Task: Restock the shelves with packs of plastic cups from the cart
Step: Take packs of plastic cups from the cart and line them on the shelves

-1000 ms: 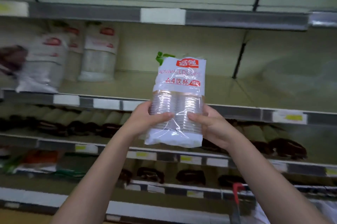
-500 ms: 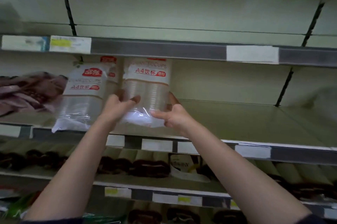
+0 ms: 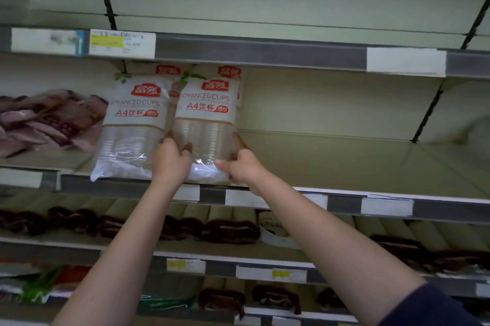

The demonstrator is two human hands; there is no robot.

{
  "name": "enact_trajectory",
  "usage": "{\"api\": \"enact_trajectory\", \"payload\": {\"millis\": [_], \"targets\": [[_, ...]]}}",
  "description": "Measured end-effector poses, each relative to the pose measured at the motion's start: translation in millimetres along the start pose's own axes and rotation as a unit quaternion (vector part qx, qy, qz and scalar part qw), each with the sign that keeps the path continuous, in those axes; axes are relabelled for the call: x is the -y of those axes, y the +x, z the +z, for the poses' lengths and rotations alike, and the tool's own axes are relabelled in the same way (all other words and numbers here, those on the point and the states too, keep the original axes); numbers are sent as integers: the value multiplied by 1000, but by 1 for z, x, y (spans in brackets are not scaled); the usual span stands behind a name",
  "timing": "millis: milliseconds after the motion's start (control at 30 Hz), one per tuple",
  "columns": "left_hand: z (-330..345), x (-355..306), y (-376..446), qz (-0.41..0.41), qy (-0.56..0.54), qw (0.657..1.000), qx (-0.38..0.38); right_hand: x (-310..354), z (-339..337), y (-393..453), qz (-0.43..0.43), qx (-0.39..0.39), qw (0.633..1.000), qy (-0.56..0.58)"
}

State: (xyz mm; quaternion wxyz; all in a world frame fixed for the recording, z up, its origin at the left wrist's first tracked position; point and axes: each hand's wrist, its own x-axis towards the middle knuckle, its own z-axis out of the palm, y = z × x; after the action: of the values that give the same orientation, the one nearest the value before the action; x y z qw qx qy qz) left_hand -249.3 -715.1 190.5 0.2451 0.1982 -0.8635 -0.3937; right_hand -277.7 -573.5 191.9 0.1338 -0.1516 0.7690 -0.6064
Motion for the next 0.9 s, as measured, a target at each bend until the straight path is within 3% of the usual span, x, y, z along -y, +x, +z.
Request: {"api": "enact_trajectory", "payload": {"millis": [200, 467, 600, 733, 900], "targets": [[11, -12, -28, 76, 34, 994, -73, 6, -19, -28, -10, -12, 999, -46], [75, -74, -130, 135, -36, 989, -50, -37, -104, -107, 23, -77, 997, 2], [148, -118, -209, 155, -75, 984, 38, -93, -189, -173, 53, -127, 988, 64], [240, -162, -307, 168, -125, 962, 173, -159, -289, -243, 103, -195, 973, 63], [343, -198, -425, 78, -130, 917, 370, -242, -381, -343, 216, -259, 939, 61]]}}
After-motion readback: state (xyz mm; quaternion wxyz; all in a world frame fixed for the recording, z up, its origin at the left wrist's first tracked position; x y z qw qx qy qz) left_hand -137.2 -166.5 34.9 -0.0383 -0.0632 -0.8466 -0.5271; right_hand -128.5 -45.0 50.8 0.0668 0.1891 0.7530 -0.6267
